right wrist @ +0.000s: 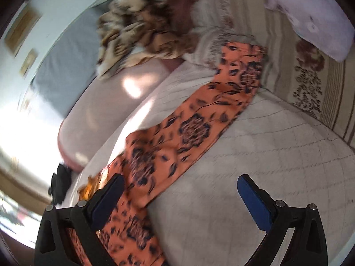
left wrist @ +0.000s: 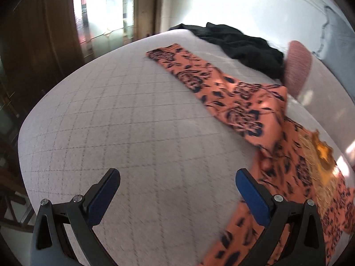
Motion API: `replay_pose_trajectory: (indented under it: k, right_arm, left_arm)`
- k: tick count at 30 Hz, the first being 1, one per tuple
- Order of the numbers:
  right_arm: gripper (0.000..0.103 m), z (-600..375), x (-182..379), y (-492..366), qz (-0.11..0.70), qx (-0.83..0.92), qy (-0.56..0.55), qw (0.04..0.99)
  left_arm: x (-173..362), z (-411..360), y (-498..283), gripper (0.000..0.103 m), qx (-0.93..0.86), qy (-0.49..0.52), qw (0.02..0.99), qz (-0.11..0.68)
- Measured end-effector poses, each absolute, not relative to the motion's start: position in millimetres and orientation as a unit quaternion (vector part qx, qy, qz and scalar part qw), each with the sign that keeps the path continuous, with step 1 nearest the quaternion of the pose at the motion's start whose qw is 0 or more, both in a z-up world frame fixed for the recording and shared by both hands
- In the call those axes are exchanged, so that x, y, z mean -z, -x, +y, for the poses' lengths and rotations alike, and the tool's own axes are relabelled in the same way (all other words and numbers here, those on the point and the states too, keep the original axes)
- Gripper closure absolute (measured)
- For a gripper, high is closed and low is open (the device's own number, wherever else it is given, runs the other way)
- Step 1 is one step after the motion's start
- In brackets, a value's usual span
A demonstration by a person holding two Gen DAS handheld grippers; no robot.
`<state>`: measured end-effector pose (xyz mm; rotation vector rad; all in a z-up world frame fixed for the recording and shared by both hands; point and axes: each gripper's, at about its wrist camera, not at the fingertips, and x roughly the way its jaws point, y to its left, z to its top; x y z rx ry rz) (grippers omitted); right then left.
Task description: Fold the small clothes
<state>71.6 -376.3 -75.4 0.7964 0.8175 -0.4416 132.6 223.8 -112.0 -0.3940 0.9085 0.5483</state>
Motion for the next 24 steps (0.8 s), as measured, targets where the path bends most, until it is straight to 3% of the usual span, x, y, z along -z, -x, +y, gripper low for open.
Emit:
replay_pose_trajectory:
  k: [2,4,15,17,18,19,24]
  right_arm:
    - [0.011,-433,97,-84,0.370,0.239,-0.429,0.788]
    - [0.035,-476,109,-95,0.353,0.276,-0.456,0.769]
    - [0.039,-539,124,-171,0.366,0.420,-0.346,0.755]
    - [0.063,-542,125,-174,0.370,0.438,-0.334,0.748]
    - [0.089,-543,124,-176,0.376,0.441,-0.323,0.748]
    - [0.096,-542,121,-180,0.381,0.438,-0.310,0.753]
    - [0.098,-507,58,-206,0.353,0.389,-0.229,0.819]
  left_arm:
    - [125,240,-136,0.000,-0.283,0.198,0.832,0.434]
    - [131,249,-135,0.000,-0.298,0.203,0.830,0.426]
    - [144,238,-151,0.000,-0.288,0.182,0.836,0.430]
    - [143,238,-151,0.000,-0.291,0.179,0.837,0.428]
    - [142,238,-150,0.000,-0.295,0.177,0.837,0.425]
    - [141,239,-150,0.000,-0.294,0.181,0.838,0.423]
    - [135,242,-145,0.000,-0.287,0.201,0.841,0.413]
